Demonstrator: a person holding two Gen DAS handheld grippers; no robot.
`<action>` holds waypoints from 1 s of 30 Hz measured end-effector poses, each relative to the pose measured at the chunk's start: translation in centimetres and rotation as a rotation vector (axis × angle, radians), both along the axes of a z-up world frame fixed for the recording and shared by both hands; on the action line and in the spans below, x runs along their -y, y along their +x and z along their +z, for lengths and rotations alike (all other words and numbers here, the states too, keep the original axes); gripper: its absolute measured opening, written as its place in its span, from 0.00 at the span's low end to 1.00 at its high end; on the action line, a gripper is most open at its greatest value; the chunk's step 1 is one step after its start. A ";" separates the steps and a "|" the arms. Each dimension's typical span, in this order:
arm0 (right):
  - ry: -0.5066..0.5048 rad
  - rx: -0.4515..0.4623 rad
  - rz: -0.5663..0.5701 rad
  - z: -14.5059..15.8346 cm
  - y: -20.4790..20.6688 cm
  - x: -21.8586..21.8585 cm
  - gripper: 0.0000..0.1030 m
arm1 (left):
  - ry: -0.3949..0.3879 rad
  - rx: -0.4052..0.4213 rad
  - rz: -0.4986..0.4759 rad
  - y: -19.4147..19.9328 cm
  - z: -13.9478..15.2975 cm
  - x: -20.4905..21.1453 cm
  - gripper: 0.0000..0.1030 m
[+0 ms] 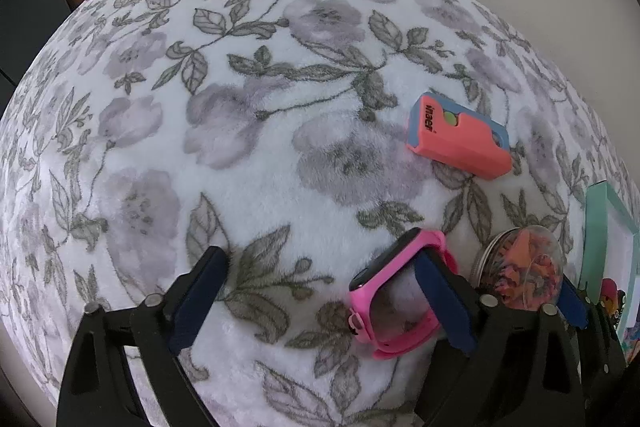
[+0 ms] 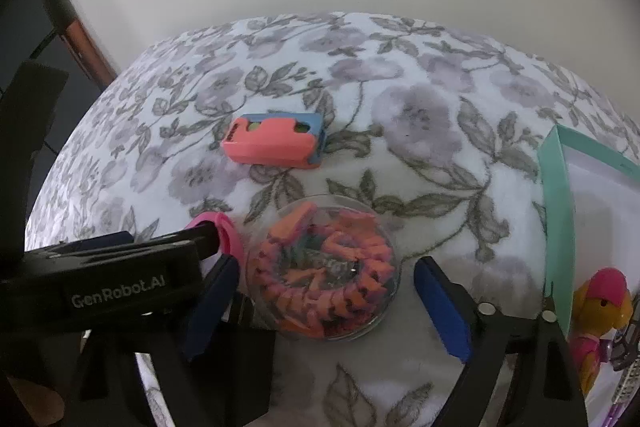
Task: Organize rigid objects
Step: 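Grasp the pink watch band with left tool while right tool grasps the clear container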
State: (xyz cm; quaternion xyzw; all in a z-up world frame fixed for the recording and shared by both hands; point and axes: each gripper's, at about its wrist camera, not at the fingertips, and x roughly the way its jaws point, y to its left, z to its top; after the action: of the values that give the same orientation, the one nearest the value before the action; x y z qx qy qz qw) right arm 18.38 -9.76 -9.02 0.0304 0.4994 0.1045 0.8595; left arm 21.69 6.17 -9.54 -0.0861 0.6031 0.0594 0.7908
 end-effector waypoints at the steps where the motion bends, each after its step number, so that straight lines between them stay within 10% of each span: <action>1: -0.004 0.002 -0.006 0.0 0.0 0.2 0.82 | 0.007 0.003 0.003 0.1 0.0 0.1 0.83; 11: 0.000 0.027 -0.039 0.2 0.0 1.2 0.74 | 0.008 0.021 -0.057 0.6 1.2 2.3 0.38; 30: -0.021 0.048 -0.050 -0.1 -0.6 1.0 0.73 | 0.038 0.056 -0.042 0.4 0.6 3.4 0.20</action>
State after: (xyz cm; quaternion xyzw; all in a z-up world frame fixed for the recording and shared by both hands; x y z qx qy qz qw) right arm 17.81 -10.75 -9.12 0.0313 0.4788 0.0787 0.8738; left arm 22.12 2.73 -8.90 -0.0600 0.5811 0.0518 0.8100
